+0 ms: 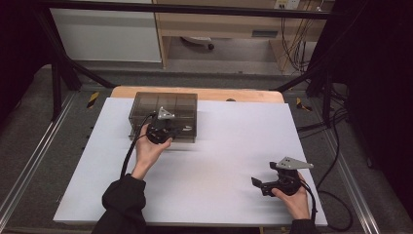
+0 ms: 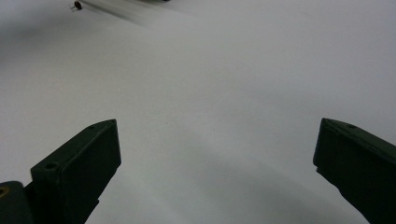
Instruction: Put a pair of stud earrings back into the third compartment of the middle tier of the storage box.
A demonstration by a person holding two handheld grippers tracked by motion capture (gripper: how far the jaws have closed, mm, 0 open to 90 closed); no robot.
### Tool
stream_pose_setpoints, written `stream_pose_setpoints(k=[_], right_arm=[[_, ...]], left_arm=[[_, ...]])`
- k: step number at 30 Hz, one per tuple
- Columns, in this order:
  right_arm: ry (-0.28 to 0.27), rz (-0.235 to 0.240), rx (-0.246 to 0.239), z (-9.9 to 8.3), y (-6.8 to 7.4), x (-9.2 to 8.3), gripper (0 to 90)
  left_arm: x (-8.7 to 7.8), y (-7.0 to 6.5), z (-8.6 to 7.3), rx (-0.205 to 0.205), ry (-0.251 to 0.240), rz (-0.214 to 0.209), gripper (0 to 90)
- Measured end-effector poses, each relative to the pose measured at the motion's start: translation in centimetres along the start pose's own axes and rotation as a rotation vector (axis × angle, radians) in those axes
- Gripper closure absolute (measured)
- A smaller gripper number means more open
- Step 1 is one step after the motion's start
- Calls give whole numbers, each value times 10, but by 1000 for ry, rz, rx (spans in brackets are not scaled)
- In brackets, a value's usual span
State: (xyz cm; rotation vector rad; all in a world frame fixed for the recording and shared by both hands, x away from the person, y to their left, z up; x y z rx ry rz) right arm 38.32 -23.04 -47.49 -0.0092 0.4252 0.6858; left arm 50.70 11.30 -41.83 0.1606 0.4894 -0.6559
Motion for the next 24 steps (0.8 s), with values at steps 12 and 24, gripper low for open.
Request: stream_pose_setpoints(k=[12, 24], right_arm=[[0, 2, 0, 0, 0, 0, 14], [-4, 2, 1, 0, 0, 0, 14]], left_arm=[[11, -1, -6, 15, 25, 2, 810], [-5, -2, 1, 27, -15, -22, 699]])
Point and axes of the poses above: each handheld gripper's, and its own axes: x roughly forward along the jaws, z roughly out of its top, y roughly to its left, the point moved 6 cm from there along x, roughly forward along the jaws, and after that the axes turned 11 degrees about -y, right-handed, at the moved point
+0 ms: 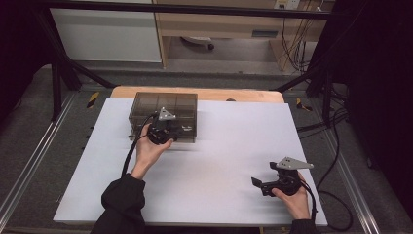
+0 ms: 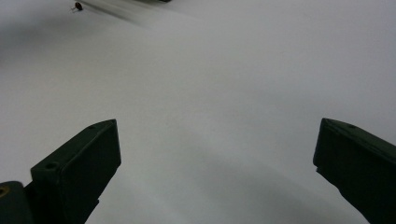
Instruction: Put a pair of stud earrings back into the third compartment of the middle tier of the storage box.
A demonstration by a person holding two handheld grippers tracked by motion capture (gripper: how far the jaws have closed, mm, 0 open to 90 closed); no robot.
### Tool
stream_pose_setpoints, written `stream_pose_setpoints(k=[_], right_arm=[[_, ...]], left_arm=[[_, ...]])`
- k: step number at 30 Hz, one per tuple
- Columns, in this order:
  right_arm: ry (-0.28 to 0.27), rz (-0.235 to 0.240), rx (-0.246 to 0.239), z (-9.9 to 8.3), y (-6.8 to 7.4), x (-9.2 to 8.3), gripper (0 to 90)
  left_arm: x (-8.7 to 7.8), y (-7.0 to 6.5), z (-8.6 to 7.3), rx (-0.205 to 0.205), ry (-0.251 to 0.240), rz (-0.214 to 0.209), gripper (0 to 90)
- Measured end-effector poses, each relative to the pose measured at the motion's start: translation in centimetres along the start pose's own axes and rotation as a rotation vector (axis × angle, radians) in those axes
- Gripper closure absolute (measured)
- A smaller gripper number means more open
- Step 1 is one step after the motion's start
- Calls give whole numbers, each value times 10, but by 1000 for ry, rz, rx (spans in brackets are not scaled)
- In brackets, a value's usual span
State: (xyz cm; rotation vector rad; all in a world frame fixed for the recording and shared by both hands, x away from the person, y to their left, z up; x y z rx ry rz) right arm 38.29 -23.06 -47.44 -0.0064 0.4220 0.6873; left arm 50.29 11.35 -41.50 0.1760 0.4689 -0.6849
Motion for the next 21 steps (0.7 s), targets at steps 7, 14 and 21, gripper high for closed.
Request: stream_pose_setpoints(k=[7, 14, 21], right_arm=[[-1, -1, 1, 0, 0, 0, 14], [4, -1, 0, 0, 0, 0, 14], [4, -4, 1, -1, 0, 1, 14]], left_arm=[[-28, -1, -1, 19, -18, -4, 541], [-46, 0, -12, 24, -18, 4, 390], [-62, 4, -29, 5, -23, 19, 261]])
Point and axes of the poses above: each handheld gripper's, and its own axes: x roughly forward along the jaws, z roughly out of its top, y roughly to its left, the point moved 6 cm from there along x, roughly forward along the jaws, and after that the axes turned 11 degrees about -y, right-handed, at the moved point
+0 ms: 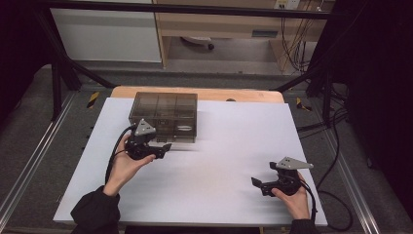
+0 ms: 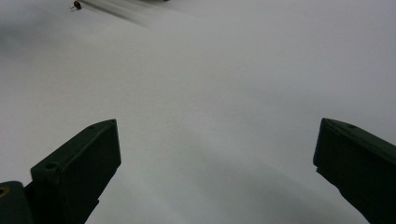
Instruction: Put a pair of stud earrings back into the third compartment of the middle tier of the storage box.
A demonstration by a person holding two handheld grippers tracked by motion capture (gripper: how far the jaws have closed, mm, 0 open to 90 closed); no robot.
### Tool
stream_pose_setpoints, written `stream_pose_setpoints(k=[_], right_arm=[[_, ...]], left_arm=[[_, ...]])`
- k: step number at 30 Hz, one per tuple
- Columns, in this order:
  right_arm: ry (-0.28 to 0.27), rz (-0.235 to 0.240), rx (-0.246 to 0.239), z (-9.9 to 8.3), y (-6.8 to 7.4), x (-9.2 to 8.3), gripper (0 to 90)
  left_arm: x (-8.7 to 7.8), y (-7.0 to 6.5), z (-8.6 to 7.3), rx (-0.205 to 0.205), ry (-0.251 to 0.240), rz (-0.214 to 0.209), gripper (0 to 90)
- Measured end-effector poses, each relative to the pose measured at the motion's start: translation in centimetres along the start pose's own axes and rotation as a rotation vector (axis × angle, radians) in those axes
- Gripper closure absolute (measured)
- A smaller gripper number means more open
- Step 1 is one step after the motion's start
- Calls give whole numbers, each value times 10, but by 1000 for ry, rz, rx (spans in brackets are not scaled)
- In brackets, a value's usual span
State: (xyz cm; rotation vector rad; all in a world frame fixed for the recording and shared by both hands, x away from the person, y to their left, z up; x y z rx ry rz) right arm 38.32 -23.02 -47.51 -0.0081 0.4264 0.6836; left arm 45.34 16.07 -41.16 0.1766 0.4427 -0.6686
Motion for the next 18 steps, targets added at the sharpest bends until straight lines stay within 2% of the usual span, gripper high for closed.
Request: stream_pose_setpoints(k=[7, 13, 18], right_arm=[[2, 1, 0, 0, 0, 0, 14], [5, -1, -3, 0, 0, 0, 14], [8, 0, 0, -1, 0, 0, 14]], left_arm=[[-8, 6, -20, -12, 19, 25, 157], [-9, 8, -38, -34, 28, 25, 130], [-3, 10, -54, -56, 57, 22, 133]])
Point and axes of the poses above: each handheld gripper's, and its own axes: x roughly forward along the jaws, z roughly out of its top, y roughly to its left, the point moved 6 cm from there along x, roughly forward along the jaws, and after that the axes turned 11 degrees about -y, right-handed, at the moved point
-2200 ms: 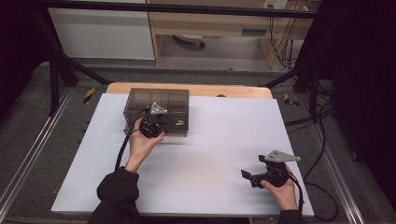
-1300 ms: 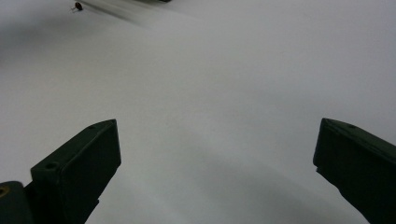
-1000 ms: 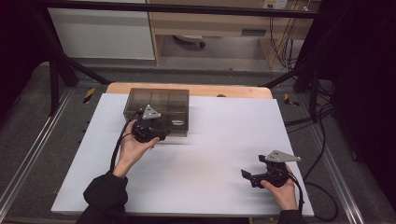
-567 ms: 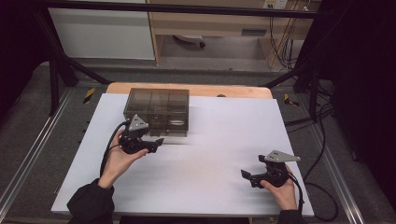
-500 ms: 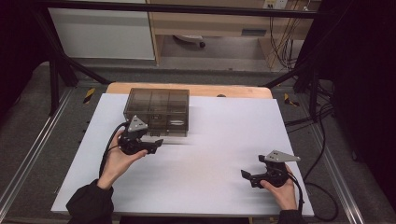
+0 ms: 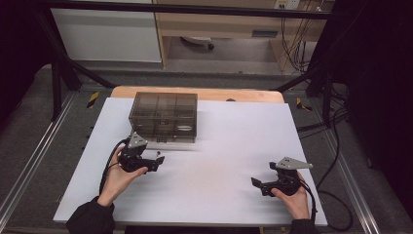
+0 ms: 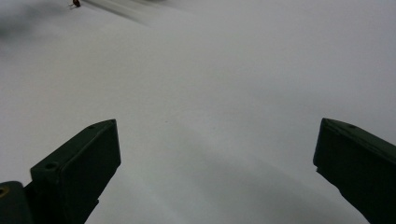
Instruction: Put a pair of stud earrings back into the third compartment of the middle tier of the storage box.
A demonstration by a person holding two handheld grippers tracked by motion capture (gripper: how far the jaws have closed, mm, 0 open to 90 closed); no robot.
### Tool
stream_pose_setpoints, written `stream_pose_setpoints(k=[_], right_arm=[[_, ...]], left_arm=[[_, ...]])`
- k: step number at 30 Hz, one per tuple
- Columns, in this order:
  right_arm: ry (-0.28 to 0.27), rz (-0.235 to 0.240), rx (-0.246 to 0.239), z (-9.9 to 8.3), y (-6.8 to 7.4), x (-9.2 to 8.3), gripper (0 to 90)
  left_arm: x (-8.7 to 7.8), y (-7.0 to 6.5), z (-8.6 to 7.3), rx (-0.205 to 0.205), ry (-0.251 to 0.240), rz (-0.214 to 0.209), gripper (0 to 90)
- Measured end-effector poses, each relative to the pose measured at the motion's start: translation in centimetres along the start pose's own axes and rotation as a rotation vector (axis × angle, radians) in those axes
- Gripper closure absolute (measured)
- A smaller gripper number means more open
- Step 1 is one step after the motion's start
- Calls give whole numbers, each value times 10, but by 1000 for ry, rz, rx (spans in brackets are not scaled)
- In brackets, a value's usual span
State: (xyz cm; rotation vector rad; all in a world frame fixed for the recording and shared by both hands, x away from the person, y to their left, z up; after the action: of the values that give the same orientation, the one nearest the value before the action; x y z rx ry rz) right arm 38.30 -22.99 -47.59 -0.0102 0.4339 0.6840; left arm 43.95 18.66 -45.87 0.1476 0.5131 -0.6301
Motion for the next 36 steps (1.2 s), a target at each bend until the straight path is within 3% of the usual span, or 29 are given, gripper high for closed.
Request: stream_pose_setpoints(k=[6, 10, 22, 23, 36], right_arm=[[0, 1, 1, 0, 0, 0, 13], [-1, 0, 1, 0, 0, 0, 13], [-1, 1, 0, 0, 0, 0, 14], [-1, 1, 0, 0, 0, 0, 14], [-5, 1, 0, 1, -1, 0, 13]], left_arm=[[10, 8, -11, -6, 47, 27, 149], [15, 12, -13, -3, 49, 56, 236], [26, 15, -15, -49, 43, 43, 492], [27, 15, -15, -50, 42, 43, 542], [33, 16, -17, -30, 53, 43, 707]])
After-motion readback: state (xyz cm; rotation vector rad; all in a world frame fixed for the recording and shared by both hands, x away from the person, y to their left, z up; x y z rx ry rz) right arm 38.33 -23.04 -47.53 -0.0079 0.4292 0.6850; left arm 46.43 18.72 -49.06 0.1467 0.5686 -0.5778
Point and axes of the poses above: each handheld gripper's, and its own axes: x roughly forward along the jaws, z roughly out of its top, y roughly to its left, the point moved 6 cm from there along x, roughly forward along the jaws, and after that the axes turned 11 degrees about -y, right-handed, at the moved point
